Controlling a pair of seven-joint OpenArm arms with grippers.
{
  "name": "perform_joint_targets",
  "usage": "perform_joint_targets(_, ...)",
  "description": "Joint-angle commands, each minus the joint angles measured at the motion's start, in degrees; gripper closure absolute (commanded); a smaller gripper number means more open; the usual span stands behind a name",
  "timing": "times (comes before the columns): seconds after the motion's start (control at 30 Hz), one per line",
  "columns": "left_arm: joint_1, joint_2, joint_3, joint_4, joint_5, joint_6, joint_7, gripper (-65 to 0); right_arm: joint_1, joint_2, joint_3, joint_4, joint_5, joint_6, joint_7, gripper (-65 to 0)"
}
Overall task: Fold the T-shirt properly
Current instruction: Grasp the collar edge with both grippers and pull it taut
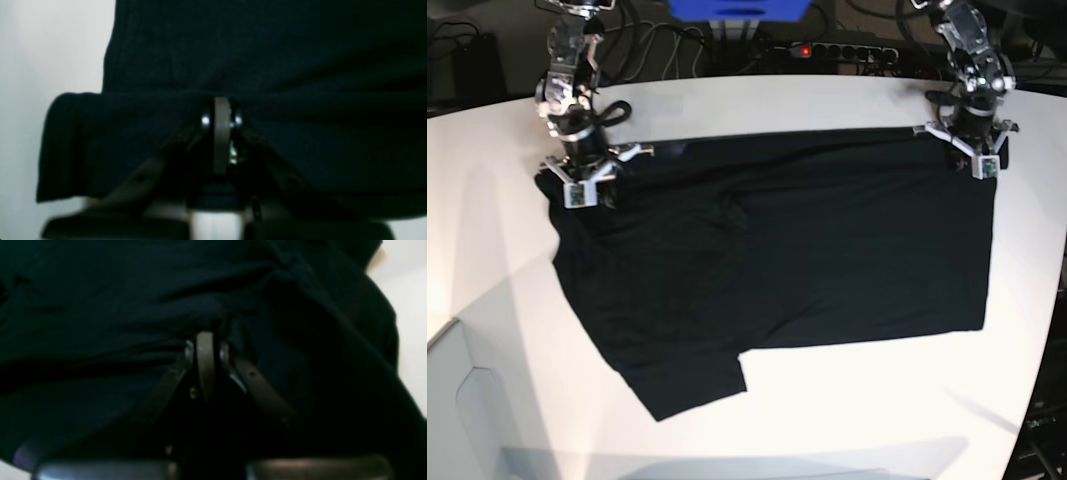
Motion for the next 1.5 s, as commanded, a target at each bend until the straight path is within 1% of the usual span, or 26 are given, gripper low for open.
perform_joint_targets(0.0, 0.9, -0.5, -0.2, -0.1, 2.0, 0.8, 3.2, -1.2, -1.9, 0.9, 2.4, -0.9, -4.9, -2.9, -8.1, 0.0)
perform_joint_targets(0.27, 1.8, -0.4, -0.1, -0.3, 1.7, 0.8, 3.2, -1.2, -4.9, 1.1, 9.5, -1.0, -4.9, -2.8, -8.1, 0.0)
perform_joint_targets(0.47, 3.8, 0.1, -0.1, 0.2, 1.6, 0.8, 3.2, -1.2, -7.9, 1.1, 9.5, -0.9, -4.9, -2.7, -8.1, 0.0)
perform_joint_targets(0.6, 5.6, 1.7, 1.4, 1.2, 1.6, 0.8, 3.2, -1.2, -9.5, 1.0, 9.3, -0.8, -4.9, -2.7, -8.1, 0.0)
perform_joint_targets(0.8, 7.9, 6.2, 2.4, 5.2, 1.6, 0.8, 3.2, -1.2, -10.6, 0.7, 9.2, -0.5, -4.8, -2.7, -8.1, 0.0)
perform_joint_targets(0.93, 8.7, 7.5, 2.4, 7.0, 1.6, 0.8, 3.3, -1.2, -11.9, -0.7, 9.3, 2.5, -4.8, -2.7, -8.1, 0.0)
perform_joint_targets(1.07, 9.4, 7.5, 2.4, 7.1, 1.6, 0.8, 3.3, -1.2, -13.4, -2.1, 9.2, 6.2, -4.8, -2.7, -8.5, 0.0)
perform_joint_targets(1.33, 9.8, 7.6, 2.4, 7.1, 1.5, 0.8, 3.3, -1.2, -13.3, -2.3, 9.2, 7.2, -4.8, -2.7, -8.5, 0.0)
perform_joint_targets(1.47, 9.5, 8.2, 2.2, 9.4, 1.0, 0.8, 3.3, -1.2, -12.0, -3.7, 9.2, 11.6, -4.8, -2.7, -8.7, 0.0)
